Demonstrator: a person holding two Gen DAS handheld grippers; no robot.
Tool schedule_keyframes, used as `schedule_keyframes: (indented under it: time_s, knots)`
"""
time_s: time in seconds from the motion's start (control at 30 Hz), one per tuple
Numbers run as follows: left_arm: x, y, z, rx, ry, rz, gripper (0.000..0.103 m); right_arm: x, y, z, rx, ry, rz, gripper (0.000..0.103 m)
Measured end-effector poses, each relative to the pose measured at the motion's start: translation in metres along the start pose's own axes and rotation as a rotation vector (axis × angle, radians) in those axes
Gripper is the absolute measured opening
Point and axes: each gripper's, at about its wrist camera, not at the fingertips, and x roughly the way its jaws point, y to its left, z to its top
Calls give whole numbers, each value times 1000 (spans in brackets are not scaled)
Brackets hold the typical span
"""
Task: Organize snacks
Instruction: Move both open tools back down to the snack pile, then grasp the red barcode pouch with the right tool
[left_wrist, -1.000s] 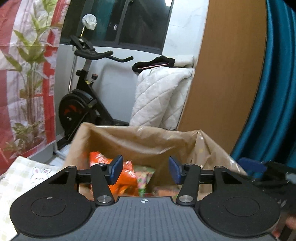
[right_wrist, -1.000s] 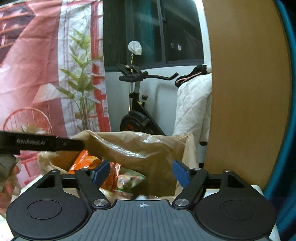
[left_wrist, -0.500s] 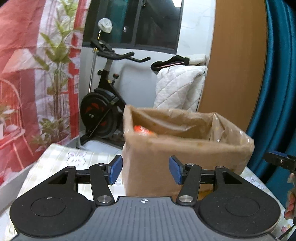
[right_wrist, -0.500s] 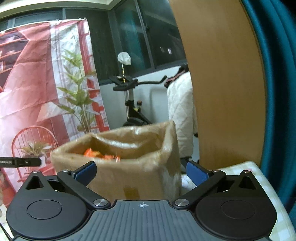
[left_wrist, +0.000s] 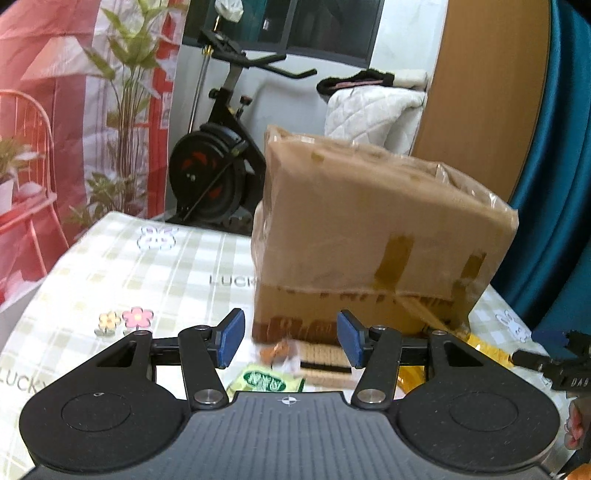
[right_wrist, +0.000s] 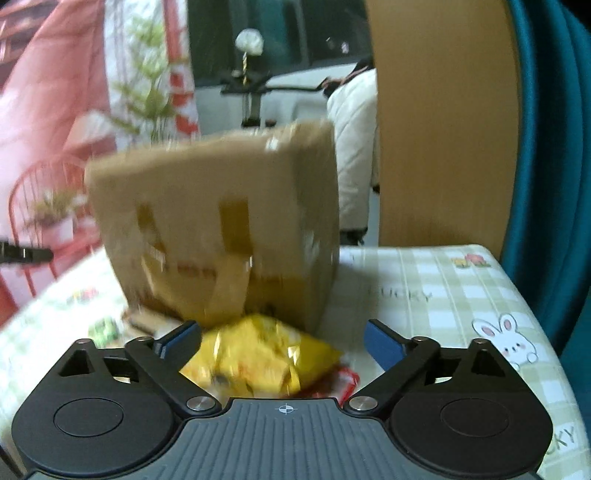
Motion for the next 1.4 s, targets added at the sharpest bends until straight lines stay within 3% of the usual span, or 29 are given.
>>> schedule_keyframes:
  time_s: [0.27,0.47,0.8,0.93,1.17,1.4]
  knots:
    - [7,2,-13,-13,41,3,57,21,14,-33,-99,188,-32,72]
    - [11,4,-16,-8,60,10,57,51,1,-39,-51,231,-62,69]
    - [15,8,-19,-9,80,24,57,89,-11,-37,-18,238,-72,70]
    - [16,10,-19,-13,83,28,57,82,-12,-39,-12,230,-91,50]
    - [16,9,-24,-17,94,28,57,58,-2,-53,-14,214,-84,48]
    - [14,12,-29,-11,100,35,57,31,3,-63,93,217,-11,47]
